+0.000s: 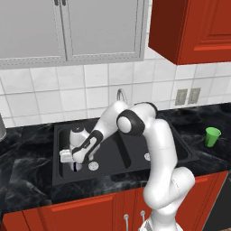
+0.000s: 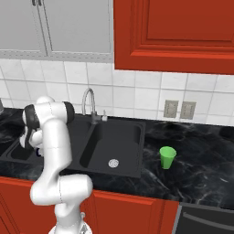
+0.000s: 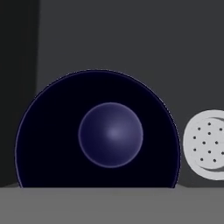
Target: Move any existing items from the left basin to the right basin for drying. Then move the cup from the counter to the left basin of the sink for washing.
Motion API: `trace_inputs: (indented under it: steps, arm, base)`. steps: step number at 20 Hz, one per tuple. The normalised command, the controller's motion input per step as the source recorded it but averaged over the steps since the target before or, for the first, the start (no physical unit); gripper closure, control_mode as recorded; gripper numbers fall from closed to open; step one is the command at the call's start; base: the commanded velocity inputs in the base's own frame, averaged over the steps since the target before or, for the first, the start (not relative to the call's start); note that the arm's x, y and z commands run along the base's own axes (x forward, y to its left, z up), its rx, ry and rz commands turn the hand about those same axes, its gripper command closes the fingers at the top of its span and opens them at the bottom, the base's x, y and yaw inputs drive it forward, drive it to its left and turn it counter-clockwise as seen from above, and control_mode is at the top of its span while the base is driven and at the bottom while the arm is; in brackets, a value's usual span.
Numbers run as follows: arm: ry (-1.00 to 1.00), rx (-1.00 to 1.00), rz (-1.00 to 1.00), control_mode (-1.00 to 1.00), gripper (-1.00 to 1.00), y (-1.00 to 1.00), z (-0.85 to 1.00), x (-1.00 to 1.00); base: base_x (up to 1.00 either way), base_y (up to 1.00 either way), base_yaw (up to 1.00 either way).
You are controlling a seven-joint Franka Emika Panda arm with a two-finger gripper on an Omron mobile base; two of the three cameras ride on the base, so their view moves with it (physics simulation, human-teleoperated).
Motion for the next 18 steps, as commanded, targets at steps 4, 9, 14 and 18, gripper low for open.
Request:
trace_inputs:
  steps: [4,9,14,18]
  arm:
    - [0.0,0.0,0.0,-1.0,1.0,-0.01,0.3,0.0]
    - [0.0,0.0,0.01,-1.0,1.0,-0.06,0.44,-0.03]
    - [0.0,-0.06,0.08,-1.0,1.0,-0.26,0.53,-0.22]
    - [-0.01,-0.09,0.12,-1.0,1.0,-0.54,0.48,-0.3]
  base:
    - [0.0,0.0,0.0]
    - [0.0,0.0,0.0]
    - [0.0,0.0,0.0]
    - [0.0,0.0,0.0]
